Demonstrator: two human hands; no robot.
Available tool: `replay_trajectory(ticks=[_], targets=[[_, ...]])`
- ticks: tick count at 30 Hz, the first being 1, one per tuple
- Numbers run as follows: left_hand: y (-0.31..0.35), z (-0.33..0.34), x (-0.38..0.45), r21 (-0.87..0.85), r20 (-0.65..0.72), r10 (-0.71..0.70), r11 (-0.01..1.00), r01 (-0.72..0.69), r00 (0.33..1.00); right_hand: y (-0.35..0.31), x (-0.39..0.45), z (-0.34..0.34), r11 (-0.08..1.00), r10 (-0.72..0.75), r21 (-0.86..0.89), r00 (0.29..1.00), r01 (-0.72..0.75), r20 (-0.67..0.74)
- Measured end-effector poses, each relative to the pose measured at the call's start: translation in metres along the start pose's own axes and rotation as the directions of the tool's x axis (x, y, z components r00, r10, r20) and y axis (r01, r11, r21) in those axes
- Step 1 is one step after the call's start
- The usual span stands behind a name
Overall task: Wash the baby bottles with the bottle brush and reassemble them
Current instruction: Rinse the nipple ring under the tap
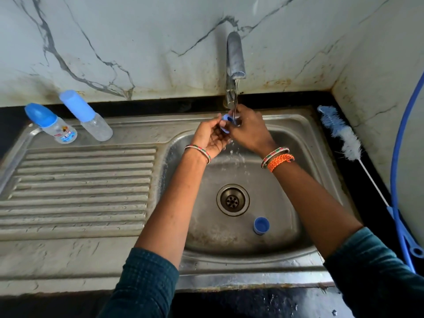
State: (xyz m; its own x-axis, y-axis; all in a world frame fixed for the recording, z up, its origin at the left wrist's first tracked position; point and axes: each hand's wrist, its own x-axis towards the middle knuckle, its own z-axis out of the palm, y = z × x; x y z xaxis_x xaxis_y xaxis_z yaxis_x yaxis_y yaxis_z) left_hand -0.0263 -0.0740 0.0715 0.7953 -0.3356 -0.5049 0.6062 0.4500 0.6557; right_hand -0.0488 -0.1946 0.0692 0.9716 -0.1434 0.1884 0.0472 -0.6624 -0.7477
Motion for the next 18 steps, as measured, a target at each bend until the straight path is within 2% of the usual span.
replay_trajectory(ticks=[2,4,6,8,9,10,12,13,14,15,16,18], targets=[[-0.002,-0.003,0.0,-0.019,0.025,0.023,1.0,-0.023,0.999,-0.003,-0.002,0.001,0.995,0.034,-0.097,0.999,-0.033,0.0],[-0.005,-0.001,-0.001,0.011,0.031,0.073,0.997,-0.073,0.997,-0.007,-0.002,-0.001,0.99,0.084,-0.116,0.996,-0.083,0.001],[-0.007,0.002,0.001,0.187,0.008,0.145,0.972,-0.143,0.989,-0.009,0.0,-0.002,0.984,0.168,-0.067,0.985,-0.165,0.047],[-0.011,0.002,0.004,0.432,0.004,0.25,0.873,-0.227,0.968,-0.008,0.002,-0.001,0.936,0.321,0.104,0.937,-0.336,0.134],[-0.013,0.002,0.004,0.545,0.028,0.311,0.792,-0.275,0.95,-0.005,0.004,0.0,0.847,0.428,0.236,0.874,-0.477,0.232],[-0.015,0.001,0.003,0.651,0.062,0.379,0.686,-0.326,0.923,-0.002,0.005,0.0,0.688,0.501,0.362,0.773,-0.629,0.389],[-0.018,-0.002,-0.002,0.784,0.182,0.494,0.449,-0.428,0.85,0.006,0.005,-0.001,0.34,0.463,0.464,0.575,-0.818,0.674],[-0.019,-0.002,-0.004,0.798,0.24,0.517,0.376,-0.47,0.822,0.009,0.005,-0.002,0.245,0.409,0.472,0.531,-0.847,0.742],[-0.019,-0.002,-0.004,0.795,0.266,0.516,0.361,-0.488,0.814,0.011,0.006,-0.001,0.205,0.372,0.483,0.524,-0.851,0.766],[-0.019,0.0,-0.005,0.776,0.257,0.498,0.405,-0.484,0.828,0.012,0.008,0.0,0.202,0.348,0.506,0.544,-0.839,0.763],[-0.018,0.001,-0.005,0.742,0.22,0.47,0.488,-0.46,0.855,0.01,0.009,0.002,0.241,0.342,0.54,0.592,-0.806,0.73],[-0.013,0.002,-0.002,0.616,0.096,0.34,0.718,-0.324,0.936,0.006,0.011,0.006,0.434,0.327,0.606,0.744,-0.666,0.583]])
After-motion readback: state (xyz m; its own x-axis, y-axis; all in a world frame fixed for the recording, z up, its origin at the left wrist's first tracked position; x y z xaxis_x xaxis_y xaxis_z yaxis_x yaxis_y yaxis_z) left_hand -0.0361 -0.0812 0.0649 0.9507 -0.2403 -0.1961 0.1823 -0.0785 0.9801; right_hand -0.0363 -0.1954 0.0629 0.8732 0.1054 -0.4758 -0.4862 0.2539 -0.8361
